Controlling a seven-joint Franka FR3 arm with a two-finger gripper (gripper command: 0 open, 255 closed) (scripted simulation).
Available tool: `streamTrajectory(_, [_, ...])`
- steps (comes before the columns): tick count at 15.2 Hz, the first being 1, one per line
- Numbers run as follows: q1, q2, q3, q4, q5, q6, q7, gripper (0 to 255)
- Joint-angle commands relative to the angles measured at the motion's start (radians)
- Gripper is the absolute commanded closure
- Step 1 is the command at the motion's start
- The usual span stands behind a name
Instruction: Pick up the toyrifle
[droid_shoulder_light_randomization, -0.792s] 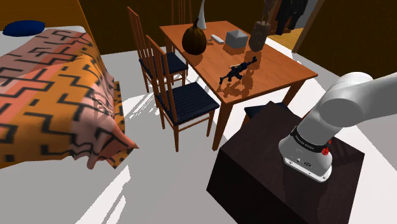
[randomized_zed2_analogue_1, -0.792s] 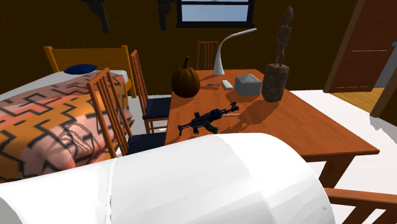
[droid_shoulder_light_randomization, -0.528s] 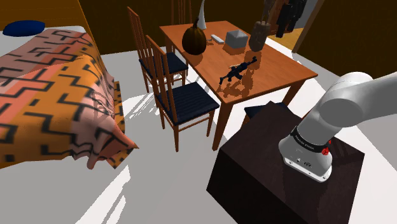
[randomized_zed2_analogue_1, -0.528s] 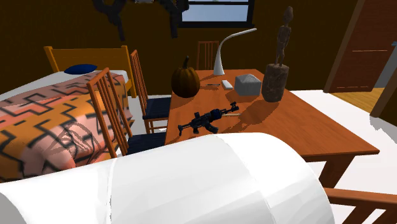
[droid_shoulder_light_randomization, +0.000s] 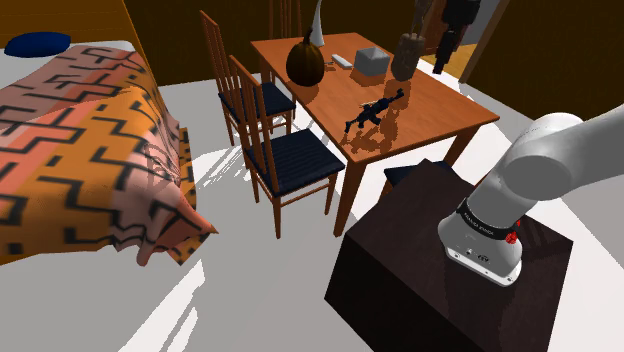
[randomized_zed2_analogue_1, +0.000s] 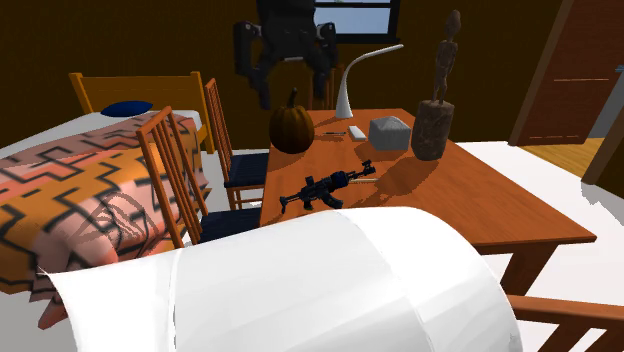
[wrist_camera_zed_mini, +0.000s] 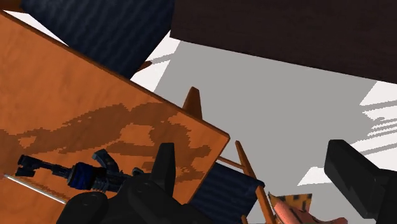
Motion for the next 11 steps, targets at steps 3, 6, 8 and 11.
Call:
streamTrajectory(3, [0.020, 0.100, -0.106, -0.001, -0.044, 0.118, -0.167, 0])
streamTrajectory(6, [0.044, 0.195, -0.184, 0.019, -0.055, 0.204, -0.291, 0])
streamTrajectory(8, [0.064, 0.267, -0.235, 0.041, -0.049, 0.261, -0.378, 0])
streamTrajectory(11, [0.098, 0.388, -0.309, 0.084, -0.015, 0.343, -0.517, 0])
